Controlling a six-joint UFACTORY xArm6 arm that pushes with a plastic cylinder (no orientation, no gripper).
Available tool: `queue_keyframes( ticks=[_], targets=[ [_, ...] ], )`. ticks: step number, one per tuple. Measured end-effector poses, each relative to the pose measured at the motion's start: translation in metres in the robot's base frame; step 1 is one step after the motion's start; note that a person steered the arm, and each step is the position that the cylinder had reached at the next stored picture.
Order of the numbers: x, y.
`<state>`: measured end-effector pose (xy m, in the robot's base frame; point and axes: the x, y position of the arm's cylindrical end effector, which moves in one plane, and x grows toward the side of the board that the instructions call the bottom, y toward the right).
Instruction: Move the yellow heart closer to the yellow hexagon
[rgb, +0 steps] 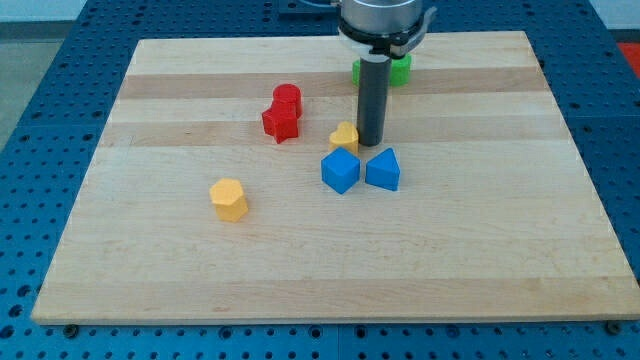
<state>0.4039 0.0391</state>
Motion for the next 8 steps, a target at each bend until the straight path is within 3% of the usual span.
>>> queue_keyframes(
  ticks=[3,8],
  targets=[
    [0.008,-0.059],
    [0.063,-0.137]
  ],
)
